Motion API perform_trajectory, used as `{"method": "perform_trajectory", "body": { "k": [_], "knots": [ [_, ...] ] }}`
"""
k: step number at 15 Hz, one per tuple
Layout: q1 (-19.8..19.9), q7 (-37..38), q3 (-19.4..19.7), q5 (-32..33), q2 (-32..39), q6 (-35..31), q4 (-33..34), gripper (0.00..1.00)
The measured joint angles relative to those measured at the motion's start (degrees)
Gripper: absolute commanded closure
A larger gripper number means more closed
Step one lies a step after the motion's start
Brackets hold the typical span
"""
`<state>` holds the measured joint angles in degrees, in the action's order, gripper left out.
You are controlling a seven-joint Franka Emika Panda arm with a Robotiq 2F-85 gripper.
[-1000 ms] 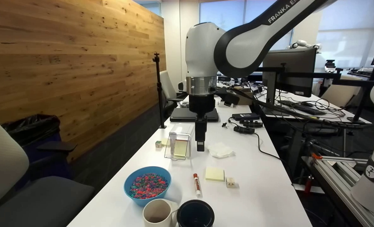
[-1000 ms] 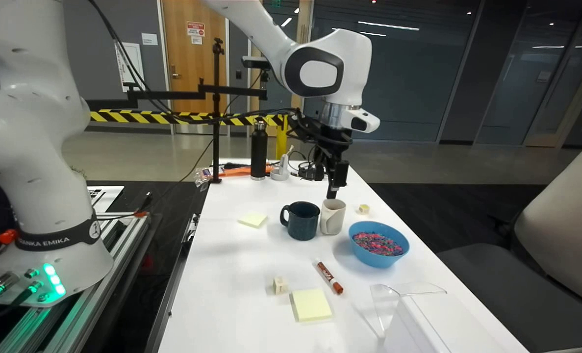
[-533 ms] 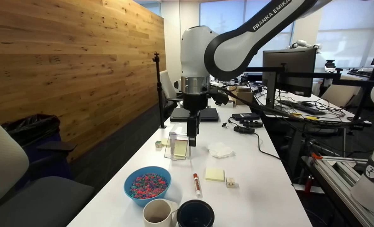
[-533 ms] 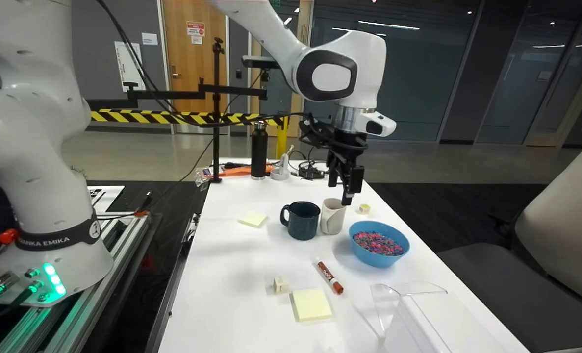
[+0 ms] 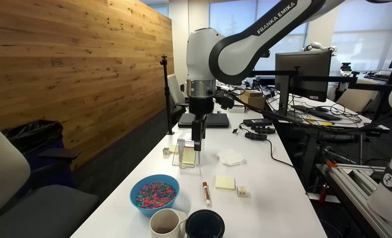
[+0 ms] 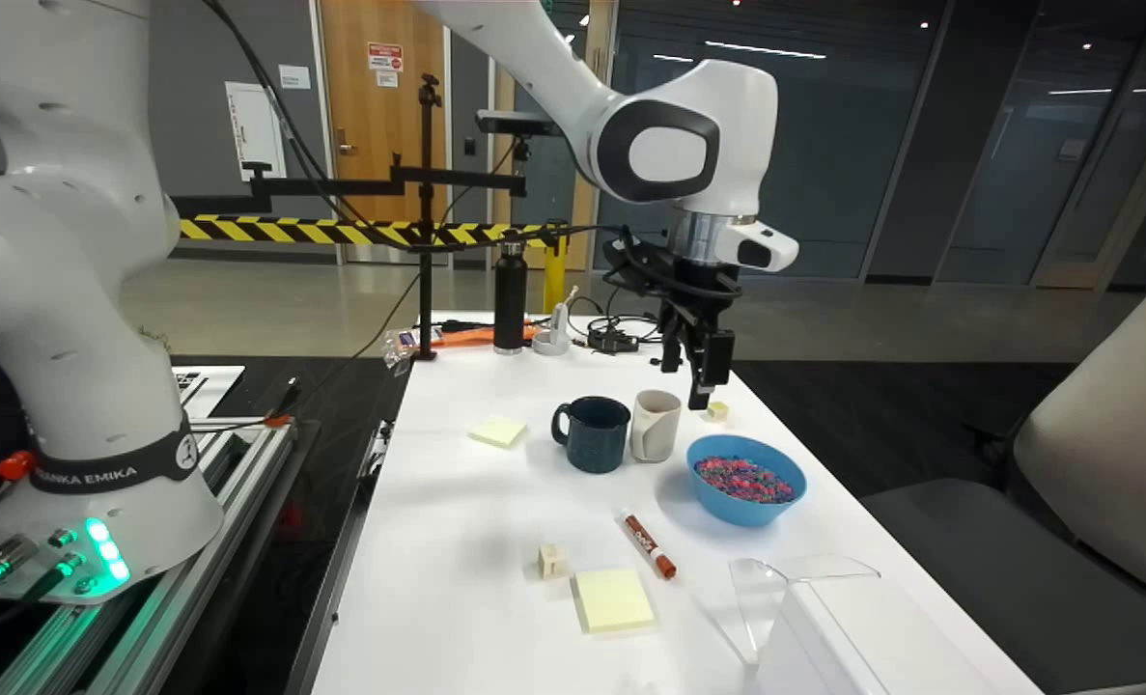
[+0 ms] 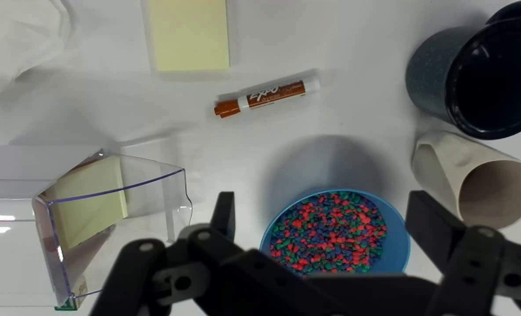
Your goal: Close the drawer of the white object
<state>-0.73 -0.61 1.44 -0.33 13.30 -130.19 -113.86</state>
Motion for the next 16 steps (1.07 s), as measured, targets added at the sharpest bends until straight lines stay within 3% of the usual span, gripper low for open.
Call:
{"method": "perform_trajectory", "body": {
  "k": [16],
  "knots": [
    [0.1, -4.7, -0.1, 1.6, 5.9, -3.0, 3.2, 0.0]
  ]
}}
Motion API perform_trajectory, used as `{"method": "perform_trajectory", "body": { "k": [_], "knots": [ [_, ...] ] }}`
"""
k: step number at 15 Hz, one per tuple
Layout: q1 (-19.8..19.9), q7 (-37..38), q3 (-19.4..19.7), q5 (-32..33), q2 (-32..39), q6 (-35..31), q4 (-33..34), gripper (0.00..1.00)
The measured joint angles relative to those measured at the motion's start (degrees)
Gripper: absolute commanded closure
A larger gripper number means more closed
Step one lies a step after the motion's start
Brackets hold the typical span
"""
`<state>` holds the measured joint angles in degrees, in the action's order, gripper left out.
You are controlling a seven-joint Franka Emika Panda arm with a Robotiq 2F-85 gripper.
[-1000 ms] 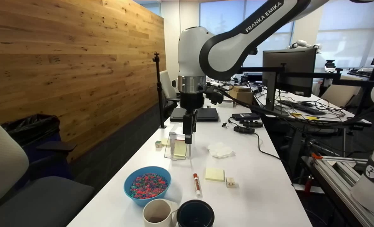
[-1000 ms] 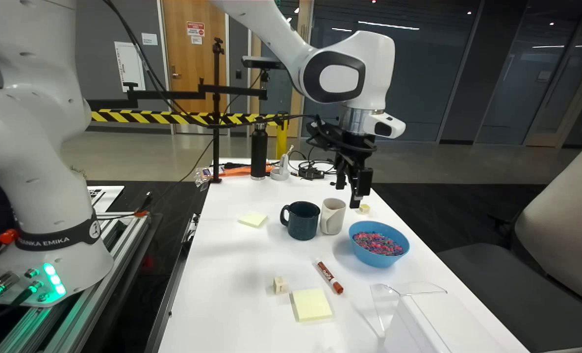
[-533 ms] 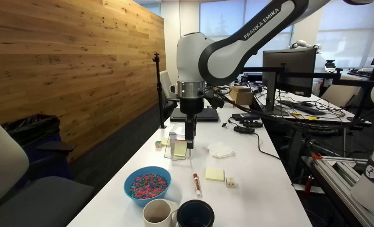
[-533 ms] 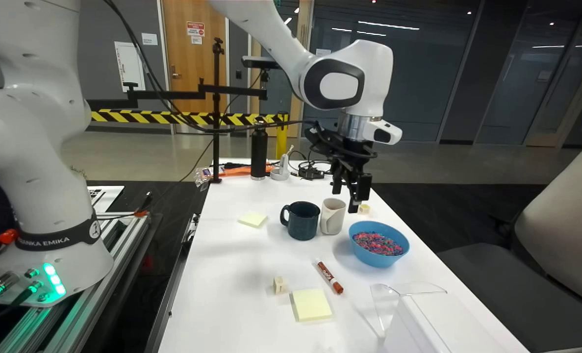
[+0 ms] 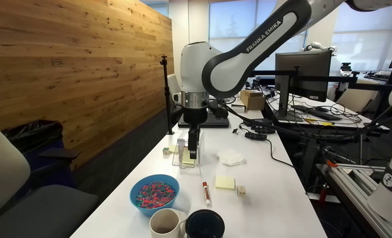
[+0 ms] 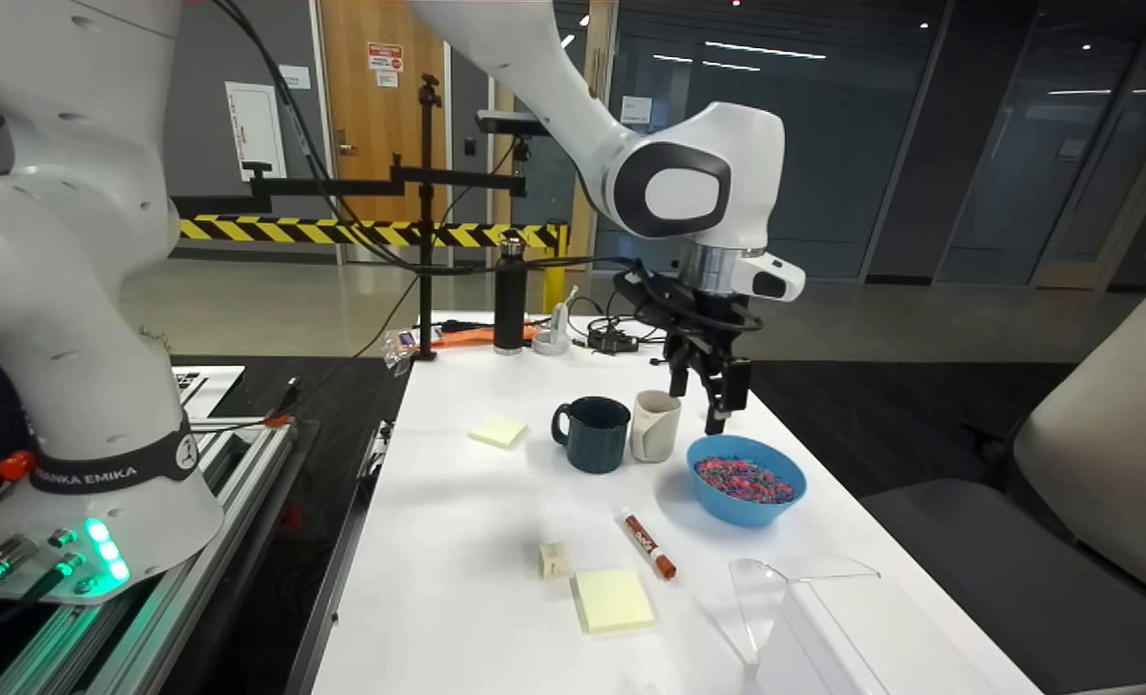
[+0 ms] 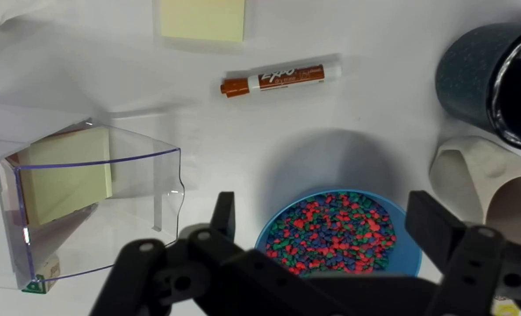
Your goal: Close the drawer of the white object
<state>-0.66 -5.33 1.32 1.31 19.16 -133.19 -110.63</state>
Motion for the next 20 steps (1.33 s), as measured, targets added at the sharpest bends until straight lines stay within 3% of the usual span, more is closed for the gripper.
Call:
{"method": "perform_trajectory", "body": {
  "k": [20],
  "knots": [
    [1.4, 0.1, 2.6, 2.3, 9.6, -0.3, 9.1, 0.0]
  ]
}}
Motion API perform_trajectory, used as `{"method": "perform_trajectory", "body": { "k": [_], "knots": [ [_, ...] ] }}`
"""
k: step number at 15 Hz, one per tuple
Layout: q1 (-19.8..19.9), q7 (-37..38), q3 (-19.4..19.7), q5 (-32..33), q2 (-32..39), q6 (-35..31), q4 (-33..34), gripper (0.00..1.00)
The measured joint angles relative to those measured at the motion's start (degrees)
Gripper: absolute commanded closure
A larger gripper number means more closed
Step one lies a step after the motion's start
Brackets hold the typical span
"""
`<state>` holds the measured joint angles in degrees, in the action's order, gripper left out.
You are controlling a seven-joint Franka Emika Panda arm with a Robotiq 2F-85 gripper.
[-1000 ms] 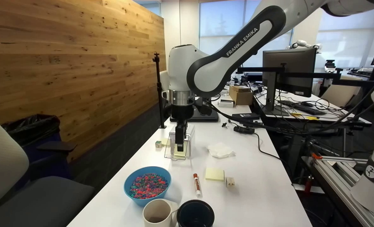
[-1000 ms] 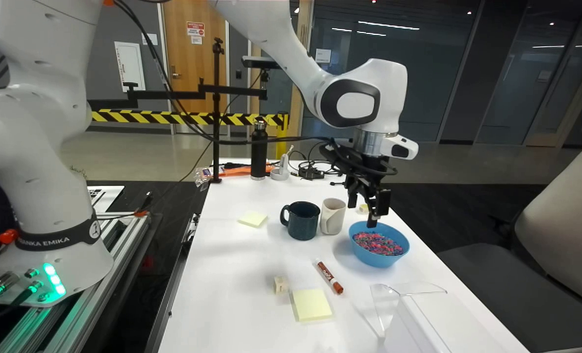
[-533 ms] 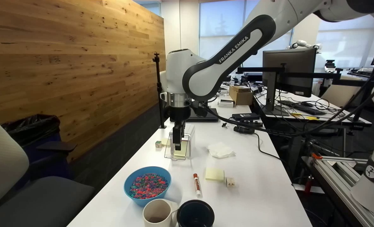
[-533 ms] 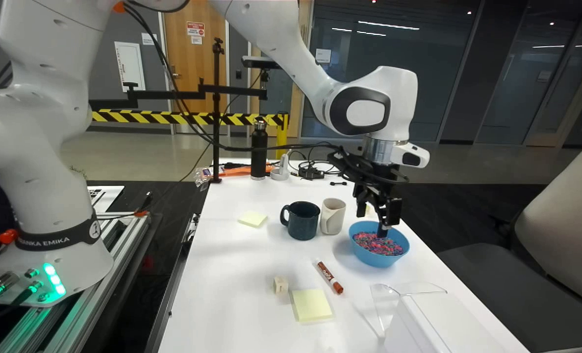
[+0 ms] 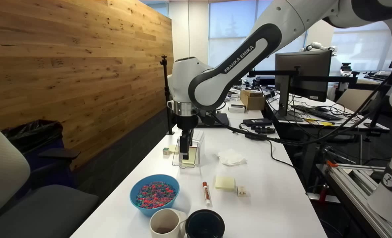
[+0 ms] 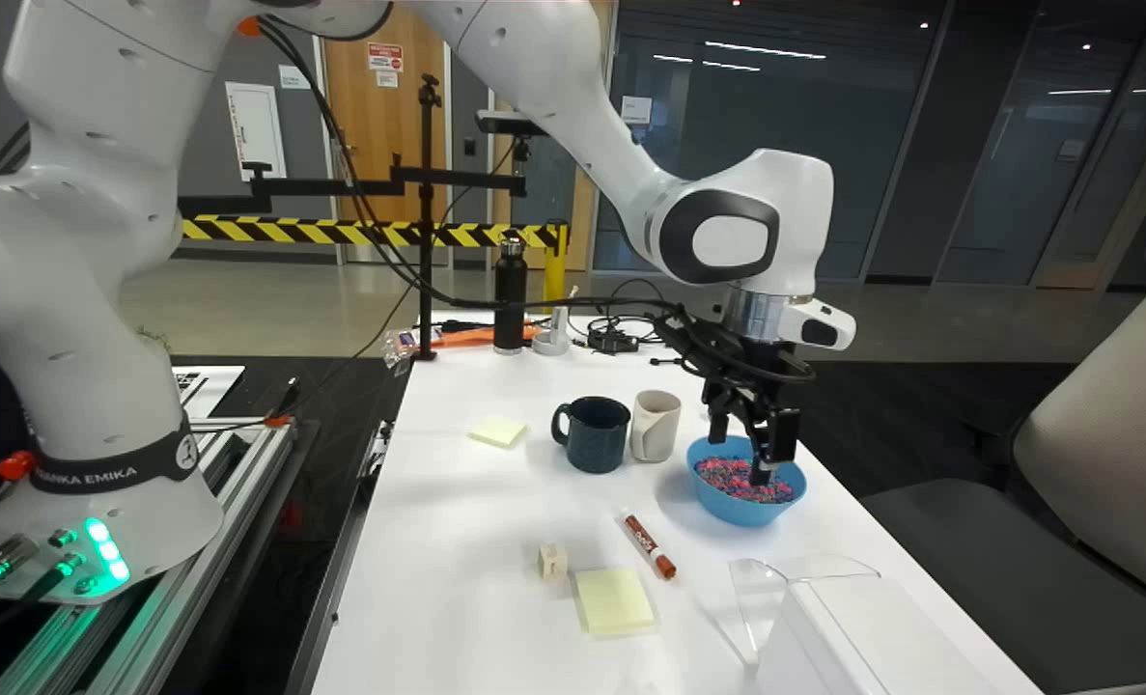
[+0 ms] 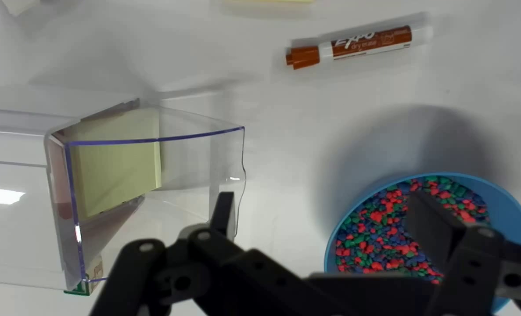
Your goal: Close the drawer of the white object
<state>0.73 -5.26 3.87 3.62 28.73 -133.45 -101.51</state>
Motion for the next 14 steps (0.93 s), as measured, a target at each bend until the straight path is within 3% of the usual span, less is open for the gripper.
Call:
{"method": "perform_trajectory", "body": {
  "k": [14],
  "knots": [
    [0.7, 0.6, 1.7, 0.0, 5.2, 0.0, 6.2, 0.0]
  ]
}}
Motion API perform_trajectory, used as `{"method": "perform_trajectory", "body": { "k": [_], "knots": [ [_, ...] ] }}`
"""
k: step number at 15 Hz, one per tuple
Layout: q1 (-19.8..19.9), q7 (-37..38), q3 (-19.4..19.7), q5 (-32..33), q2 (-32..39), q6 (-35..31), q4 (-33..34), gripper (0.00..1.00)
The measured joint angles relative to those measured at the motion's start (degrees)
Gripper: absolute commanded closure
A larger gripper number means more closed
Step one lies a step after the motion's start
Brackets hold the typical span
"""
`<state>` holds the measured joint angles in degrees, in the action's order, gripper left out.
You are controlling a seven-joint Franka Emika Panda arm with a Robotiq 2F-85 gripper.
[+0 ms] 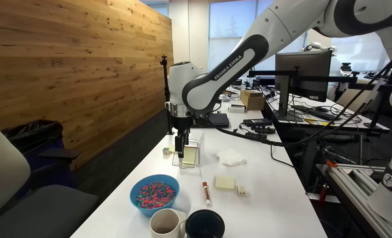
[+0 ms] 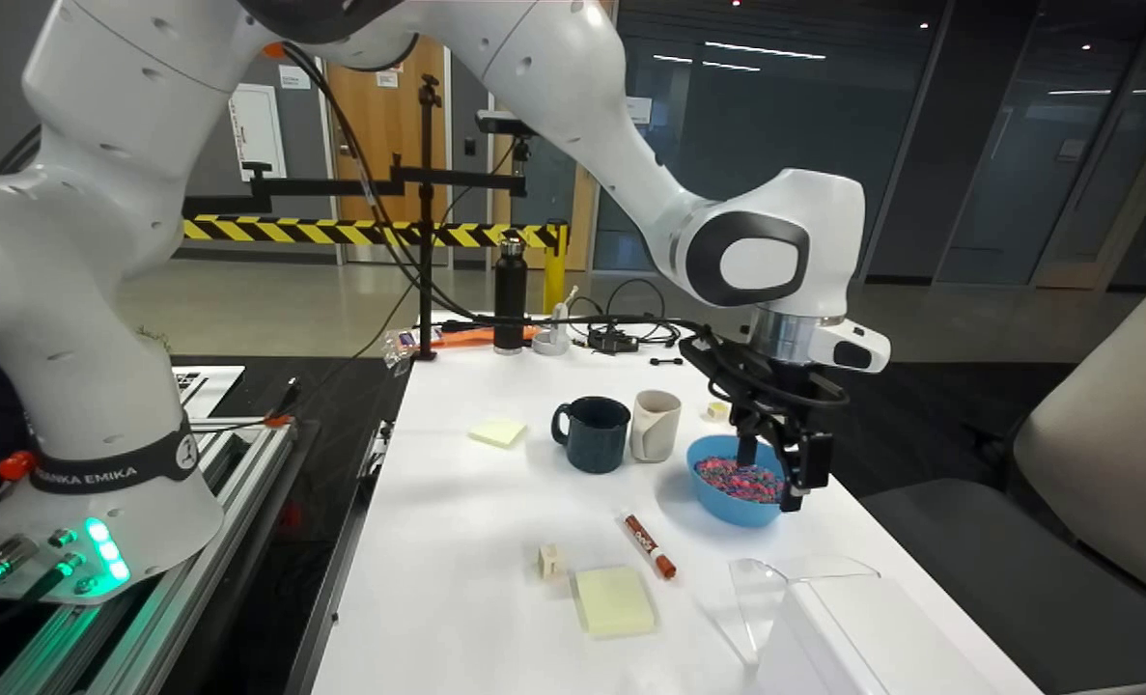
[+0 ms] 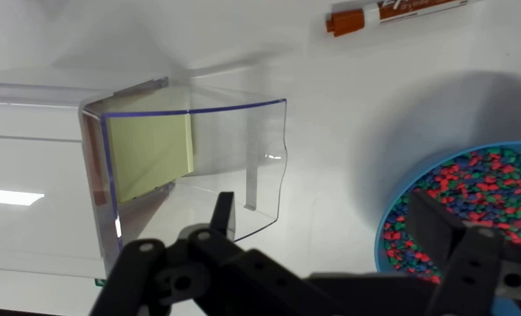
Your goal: Close the drawer of the white object
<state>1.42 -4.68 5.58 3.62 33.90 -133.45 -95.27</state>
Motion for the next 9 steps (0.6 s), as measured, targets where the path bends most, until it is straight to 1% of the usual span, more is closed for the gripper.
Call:
{"method": "perform_trajectory", "body": {
  "k": [4, 9],
  "knots": [
    [0.2, 0.3, 0.7, 0.0, 1.8, 0.0, 1.6, 0.0],
    [0.2, 0.3, 0.8, 0.0, 2.9, 0.0, 1.9, 0.0]
  ]
}}
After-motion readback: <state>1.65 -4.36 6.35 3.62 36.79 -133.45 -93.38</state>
